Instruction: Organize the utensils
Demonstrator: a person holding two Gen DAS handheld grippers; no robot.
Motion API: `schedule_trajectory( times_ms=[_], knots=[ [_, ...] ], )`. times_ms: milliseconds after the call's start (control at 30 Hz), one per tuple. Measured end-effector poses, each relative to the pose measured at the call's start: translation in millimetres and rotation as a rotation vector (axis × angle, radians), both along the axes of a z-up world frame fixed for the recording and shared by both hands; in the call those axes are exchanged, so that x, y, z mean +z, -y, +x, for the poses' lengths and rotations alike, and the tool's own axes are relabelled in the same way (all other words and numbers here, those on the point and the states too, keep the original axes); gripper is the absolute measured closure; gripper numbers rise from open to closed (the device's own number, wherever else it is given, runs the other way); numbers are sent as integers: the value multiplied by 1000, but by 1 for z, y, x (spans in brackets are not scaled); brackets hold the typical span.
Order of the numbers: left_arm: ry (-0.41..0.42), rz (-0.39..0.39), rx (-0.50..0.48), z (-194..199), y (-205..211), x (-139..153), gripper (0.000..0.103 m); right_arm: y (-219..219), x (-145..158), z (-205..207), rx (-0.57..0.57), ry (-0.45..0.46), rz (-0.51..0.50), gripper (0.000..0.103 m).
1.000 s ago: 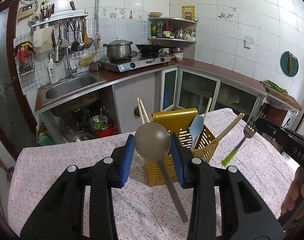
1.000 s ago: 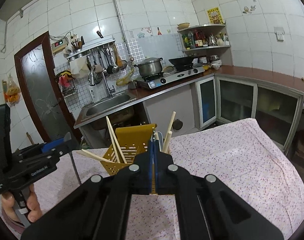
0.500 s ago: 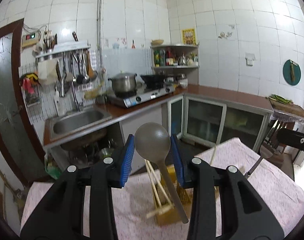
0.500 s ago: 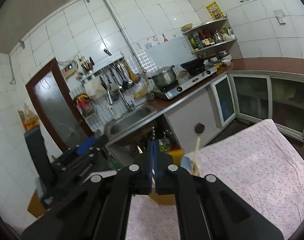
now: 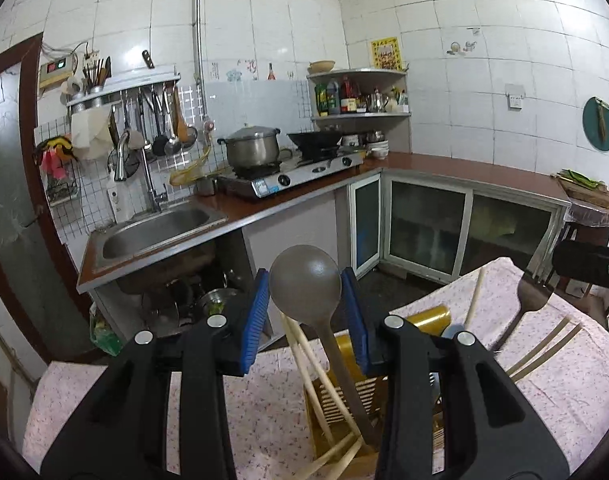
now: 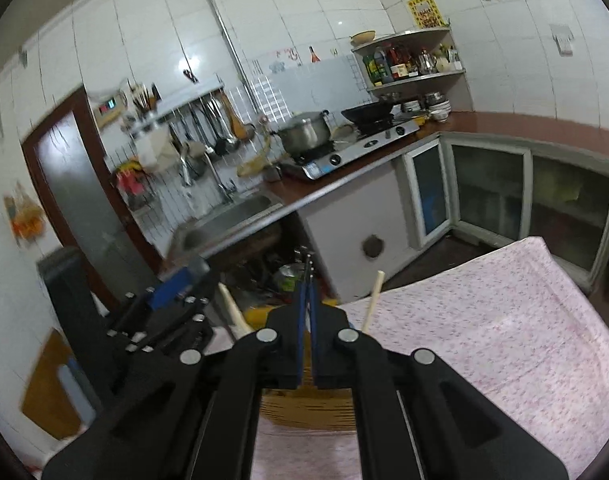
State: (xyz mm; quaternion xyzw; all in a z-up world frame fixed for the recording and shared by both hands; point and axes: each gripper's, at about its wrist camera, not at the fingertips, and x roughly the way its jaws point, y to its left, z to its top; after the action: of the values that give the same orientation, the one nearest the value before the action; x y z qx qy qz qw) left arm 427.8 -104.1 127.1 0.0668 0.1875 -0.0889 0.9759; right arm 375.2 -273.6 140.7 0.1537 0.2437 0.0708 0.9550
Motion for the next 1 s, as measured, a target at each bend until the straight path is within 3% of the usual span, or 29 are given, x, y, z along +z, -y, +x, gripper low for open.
schedule_trajectory(
  times_ms=[267,333,400,433,500,533,633,700,800,1000],
  knots=[
    [-72,3,-1,7,-4,-22,67,-23,-25,16,-13,-44,-227,96],
    [-72,7,3,5,-5,-23,61,-27,-27,15,-22,-29,-275,95],
    [-69,-1,13,2,-9,-23,46,-27,-27,14,-18,-27,-286,95],
    [-68,-8,15,1,-11,-22,43,-27,-26,14,-14,-34,-285,95],
    [-65,-30,19,-4,-18,-16,35,-26,-22,12,0,-37,-275,70],
    [-65,-43,20,-6,-22,-13,34,-27,-20,10,-2,-29,-277,49],
    [-54,-75,30,-19,-36,-1,27,-28,-9,-3,-13,7,-293,46],
    [-33,-85,45,-33,-48,9,16,-25,-3,-10,-16,9,-278,45],
    [-2,-96,54,-66,-68,18,7,-19,3,-31,-36,27,-285,35],
    [19,-112,70,-139,-98,12,5,-15,-8,-86,-48,60,-298,19]
  ],
)
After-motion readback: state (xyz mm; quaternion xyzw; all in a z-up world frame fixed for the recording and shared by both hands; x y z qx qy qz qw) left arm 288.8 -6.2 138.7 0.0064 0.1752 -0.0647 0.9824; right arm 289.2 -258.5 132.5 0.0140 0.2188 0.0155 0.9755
